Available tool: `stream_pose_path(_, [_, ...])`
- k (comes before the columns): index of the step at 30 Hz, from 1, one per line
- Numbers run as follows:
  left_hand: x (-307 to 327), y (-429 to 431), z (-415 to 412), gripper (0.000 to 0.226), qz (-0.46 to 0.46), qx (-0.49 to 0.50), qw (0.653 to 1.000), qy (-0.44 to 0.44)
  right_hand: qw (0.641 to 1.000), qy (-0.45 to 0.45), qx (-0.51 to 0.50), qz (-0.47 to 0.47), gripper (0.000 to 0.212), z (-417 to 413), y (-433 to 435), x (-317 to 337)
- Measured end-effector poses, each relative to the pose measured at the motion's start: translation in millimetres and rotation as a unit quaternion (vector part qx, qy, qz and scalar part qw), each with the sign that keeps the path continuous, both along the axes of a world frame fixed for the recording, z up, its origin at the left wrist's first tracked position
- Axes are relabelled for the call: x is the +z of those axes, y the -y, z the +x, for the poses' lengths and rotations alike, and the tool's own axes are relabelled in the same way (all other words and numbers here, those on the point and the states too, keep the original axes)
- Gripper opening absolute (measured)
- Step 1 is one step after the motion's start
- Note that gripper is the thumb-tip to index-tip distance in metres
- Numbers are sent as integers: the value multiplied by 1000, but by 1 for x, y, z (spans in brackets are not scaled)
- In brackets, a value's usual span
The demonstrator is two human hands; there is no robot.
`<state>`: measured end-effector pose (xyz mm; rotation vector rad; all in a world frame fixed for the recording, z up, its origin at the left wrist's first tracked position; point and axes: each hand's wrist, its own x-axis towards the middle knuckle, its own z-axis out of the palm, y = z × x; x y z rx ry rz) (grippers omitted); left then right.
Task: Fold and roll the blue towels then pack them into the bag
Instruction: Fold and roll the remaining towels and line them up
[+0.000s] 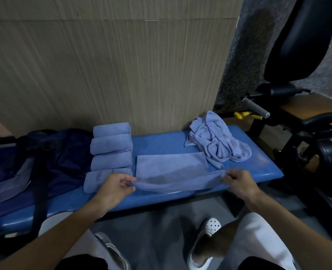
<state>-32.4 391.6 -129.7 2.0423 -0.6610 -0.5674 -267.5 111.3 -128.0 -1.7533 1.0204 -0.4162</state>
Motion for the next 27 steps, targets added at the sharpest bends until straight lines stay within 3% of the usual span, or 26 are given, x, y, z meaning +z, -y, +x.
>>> stream_pose_path(4, [-3,10,15,26,37,-23,998,39,998,-8,7,-61,26,16,14,-1])
stream_pose_path(7, [-5,22,27,15,38,-9,995,89,996,-3,5,-86,35,35,24,-3])
stream_pose_path(11, [-8,45,53,41,70,3,973,221,992,-13,0,-126,40,62,38,-8])
stream_pose_path(15, [-13,71,80,31,147,-29,908,392,984,-51,-14,-168,36,89,55,-21])
stream_pose_path(17, [-16,86,90,25,199,-32,877,436,974,-88,-13,-208,40,100,61,-27])
stream_pose_path(21, [-24,110,103,24,250,-39,837,486,939,-158,-5,-304,39,114,69,-34])
stream_pose_path(27, [-32,125,108,21,304,-49,794,524,899,-194,1,-394,18,121,79,-49])
